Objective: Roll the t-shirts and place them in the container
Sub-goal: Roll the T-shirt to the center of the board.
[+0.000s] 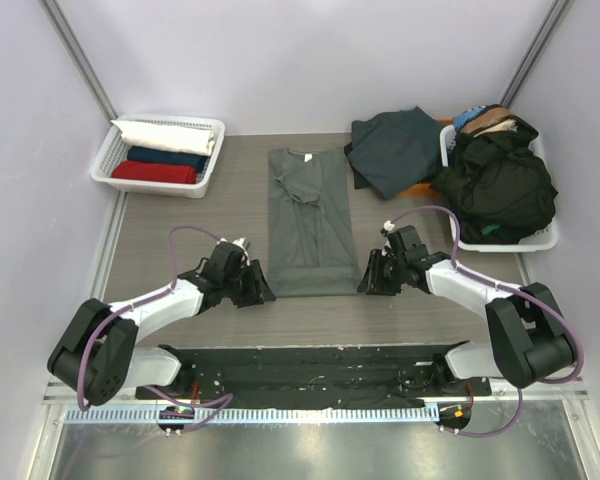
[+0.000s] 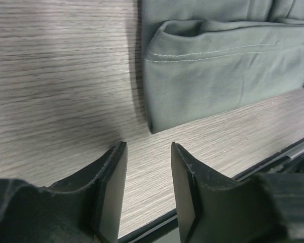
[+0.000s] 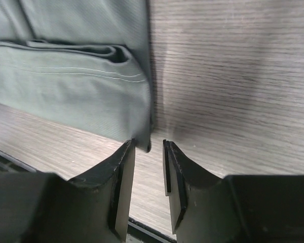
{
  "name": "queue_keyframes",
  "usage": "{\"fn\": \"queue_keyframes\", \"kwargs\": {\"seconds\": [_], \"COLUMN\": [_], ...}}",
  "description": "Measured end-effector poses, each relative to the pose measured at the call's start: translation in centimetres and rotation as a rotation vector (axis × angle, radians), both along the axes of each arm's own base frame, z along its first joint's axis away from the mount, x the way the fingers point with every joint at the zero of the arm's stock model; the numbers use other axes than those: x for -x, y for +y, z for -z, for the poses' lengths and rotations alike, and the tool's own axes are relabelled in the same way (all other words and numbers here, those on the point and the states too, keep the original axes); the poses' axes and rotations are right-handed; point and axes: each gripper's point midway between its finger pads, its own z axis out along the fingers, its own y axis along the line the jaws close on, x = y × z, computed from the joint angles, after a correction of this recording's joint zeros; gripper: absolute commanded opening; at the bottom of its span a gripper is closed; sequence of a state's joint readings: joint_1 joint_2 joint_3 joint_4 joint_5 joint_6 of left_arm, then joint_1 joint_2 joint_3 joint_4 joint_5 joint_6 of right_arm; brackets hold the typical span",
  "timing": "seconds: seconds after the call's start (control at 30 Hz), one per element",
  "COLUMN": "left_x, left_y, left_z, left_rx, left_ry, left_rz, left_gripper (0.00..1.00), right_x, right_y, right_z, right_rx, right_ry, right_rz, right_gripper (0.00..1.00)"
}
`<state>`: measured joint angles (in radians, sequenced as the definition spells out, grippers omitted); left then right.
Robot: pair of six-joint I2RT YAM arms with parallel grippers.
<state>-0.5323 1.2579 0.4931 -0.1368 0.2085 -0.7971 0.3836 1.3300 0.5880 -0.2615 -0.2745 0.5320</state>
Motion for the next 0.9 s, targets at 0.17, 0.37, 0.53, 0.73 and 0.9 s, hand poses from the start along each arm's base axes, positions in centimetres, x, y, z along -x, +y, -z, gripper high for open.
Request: {"fn": "queue_keyframes", "kwargs": {"seconds": [0.17,0.37,0.53,0.73,0.9], "left_x": [-0.4,-0.9,-1.0,-1.1,-1.1], "left_y": [-0.5,-1.1,-1.3,-1.4,-1.4], "left_z": [0.4,0.6,0.9,1.2,1.2], "left_rx": [0.011,0.026,0.028,0.025,0.025], "left_ry": [0.001,-0.005,0.005,0.008,0.011], "left_rz": [0.004,0.012,0.016,0.017,0.019], "left_gripper": [0.43,0.31,0.23,0.0,0.0], "right_x": [0.2,0.2,0.3,0.3,0.3], "right_y": [0.1,0.3,0.6,0.7,0.7], "right_z": [0.8,1.2,1.3,1.3,1.3], "right_rx": [0.005,0.0,-0.013,-0.018,-0.02], "right_ry": [0.025,0.034,0.043,0.044,0.046], "right_rz": [-0.01,-0.019,-0.028,-0.031,-0.032], "right_gripper": [0.28,0.03,0.01,0.01,0.01]}}
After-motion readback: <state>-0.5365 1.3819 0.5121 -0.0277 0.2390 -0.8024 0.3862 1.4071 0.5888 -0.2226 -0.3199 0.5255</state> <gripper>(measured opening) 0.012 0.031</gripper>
